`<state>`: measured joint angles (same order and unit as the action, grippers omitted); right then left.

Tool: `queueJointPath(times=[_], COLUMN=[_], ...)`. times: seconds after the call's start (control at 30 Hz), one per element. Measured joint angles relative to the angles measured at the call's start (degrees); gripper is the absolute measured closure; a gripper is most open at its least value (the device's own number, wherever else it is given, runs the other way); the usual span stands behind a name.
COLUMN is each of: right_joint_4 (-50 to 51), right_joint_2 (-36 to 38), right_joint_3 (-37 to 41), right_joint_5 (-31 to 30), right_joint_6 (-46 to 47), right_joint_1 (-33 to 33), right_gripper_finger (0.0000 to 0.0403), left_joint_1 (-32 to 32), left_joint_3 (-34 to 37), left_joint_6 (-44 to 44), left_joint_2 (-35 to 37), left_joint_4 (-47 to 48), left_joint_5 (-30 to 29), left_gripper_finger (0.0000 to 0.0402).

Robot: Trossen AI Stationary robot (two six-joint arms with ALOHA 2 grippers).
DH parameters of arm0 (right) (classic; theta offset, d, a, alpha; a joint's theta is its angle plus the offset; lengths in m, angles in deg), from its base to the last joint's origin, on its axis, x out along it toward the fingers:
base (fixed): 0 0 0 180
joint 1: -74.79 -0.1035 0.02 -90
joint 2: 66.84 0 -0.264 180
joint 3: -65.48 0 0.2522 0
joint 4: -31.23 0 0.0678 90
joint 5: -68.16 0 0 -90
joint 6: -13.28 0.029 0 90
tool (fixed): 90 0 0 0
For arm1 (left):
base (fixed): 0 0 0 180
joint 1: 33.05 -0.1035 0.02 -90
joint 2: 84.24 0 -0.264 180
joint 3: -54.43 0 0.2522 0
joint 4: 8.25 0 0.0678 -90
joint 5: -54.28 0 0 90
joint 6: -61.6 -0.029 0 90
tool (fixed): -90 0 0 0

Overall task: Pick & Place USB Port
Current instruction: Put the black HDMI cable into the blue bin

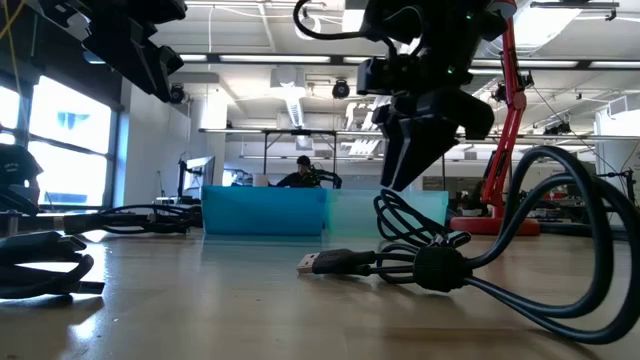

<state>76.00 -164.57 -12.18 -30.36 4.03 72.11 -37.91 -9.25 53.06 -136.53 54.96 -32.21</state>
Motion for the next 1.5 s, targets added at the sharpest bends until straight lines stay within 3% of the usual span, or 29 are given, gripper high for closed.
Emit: queueJointPath(times=[0.43, 0.57, 0.67, 0.83, 1.17, 1.5], right_joint_4=[-0.44, -0.47, -0.29, 2.84, 10.56, 18.38], right_joint_2=[-3.92, -5.54, -5.57, -5.57, -5.6, -5.6], right_joint_3=[0.0, 0.0, -0.05, -2.23, -10.64, -24.42], right_joint_5=[-0.17, -2.77, -3.93, -2.25, -3.25, -11.17], right_joint_6=[-1.76, -0.48, 1.69, 4.27, 5.92, 0.47], right_joint_1=[0.04, -0.12, -0.13, -0.13, -0.7, -0.04], right_gripper_finger=[0.0222, 0.0231, 0.0273, 0.0387, 0.0396, 0.0398], left_joint_1=[0.0, 0.0, 0.0, 0.0, 0.0, 0.0], left_joint_3=[0.0, 0.0, 0.0, 0.0, 0.0, 0.0], left_joint_6=[0.09, 0.99, 1.33, 1.44, 0.46, -0.4], left_joint_2=[0.0, 0.0, 0.0, 0.0, -0.13, -0.13], left_joint_4=[-0.04, -0.02, -0.04, -0.09, -10.65, -24.75], left_joint_5=[-0.04, -0.07, -0.09, -0.09, -1.77, 1.63], left_gripper_finger=[0.0261, 0.0261, 0.0261, 0.0261, 0.0261, 0.0261])
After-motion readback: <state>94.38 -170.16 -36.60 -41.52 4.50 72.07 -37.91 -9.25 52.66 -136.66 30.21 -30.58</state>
